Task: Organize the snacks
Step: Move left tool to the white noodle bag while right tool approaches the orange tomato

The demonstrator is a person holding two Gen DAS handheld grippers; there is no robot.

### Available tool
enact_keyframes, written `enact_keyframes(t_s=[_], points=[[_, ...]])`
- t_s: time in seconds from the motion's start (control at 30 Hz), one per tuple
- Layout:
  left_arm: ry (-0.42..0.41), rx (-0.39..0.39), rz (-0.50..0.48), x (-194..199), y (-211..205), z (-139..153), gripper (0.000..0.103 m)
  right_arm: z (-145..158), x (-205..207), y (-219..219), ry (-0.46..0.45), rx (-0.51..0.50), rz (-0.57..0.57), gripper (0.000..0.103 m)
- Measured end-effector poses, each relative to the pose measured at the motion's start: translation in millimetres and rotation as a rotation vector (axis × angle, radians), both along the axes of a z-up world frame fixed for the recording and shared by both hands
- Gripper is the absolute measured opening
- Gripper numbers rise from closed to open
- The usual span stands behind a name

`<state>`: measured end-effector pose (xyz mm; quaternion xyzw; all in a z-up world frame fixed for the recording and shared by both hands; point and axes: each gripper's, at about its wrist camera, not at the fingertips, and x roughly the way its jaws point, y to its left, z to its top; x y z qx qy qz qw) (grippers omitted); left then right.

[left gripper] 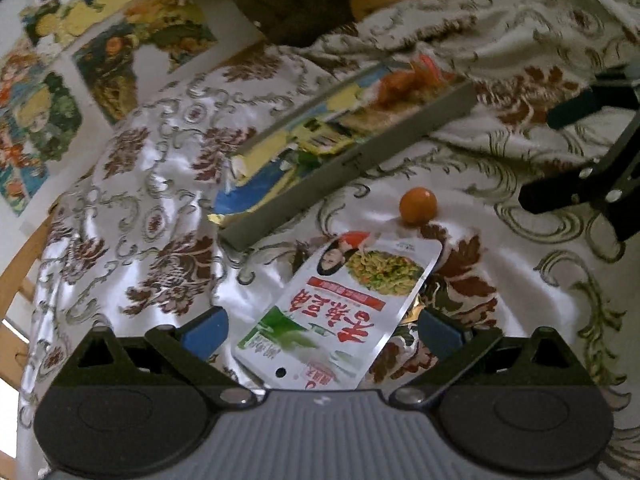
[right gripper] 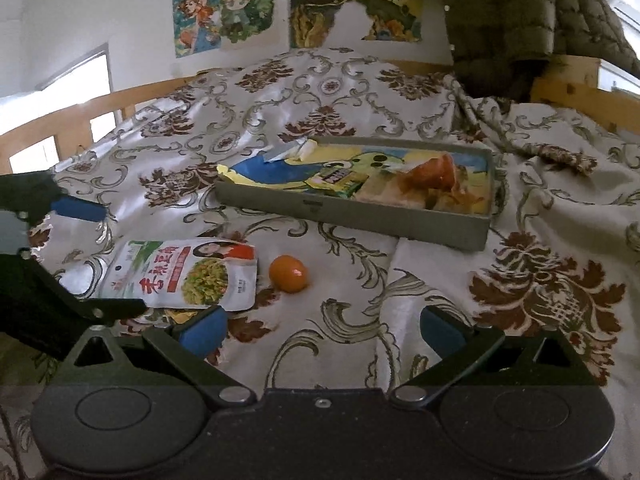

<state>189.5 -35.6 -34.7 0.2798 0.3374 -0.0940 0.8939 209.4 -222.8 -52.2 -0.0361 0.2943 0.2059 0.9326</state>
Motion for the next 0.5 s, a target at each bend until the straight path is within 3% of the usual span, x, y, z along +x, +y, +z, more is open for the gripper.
enact_keyframes(t_s=[0.17, 0.5], points=[[0.066, 0.052, -0.067, 19.5, -2.9, -13.1, 0.103, -6.9, 10.1, 6.3, 0.002, -0.005, 0.029, 0.102], [0.175, 0.035, -0.12, 51.6, -1.5, -20.5, 0.103, -15.2, 36.8, 9.7, 0.021, 0.056, 0.081, 0.102]])
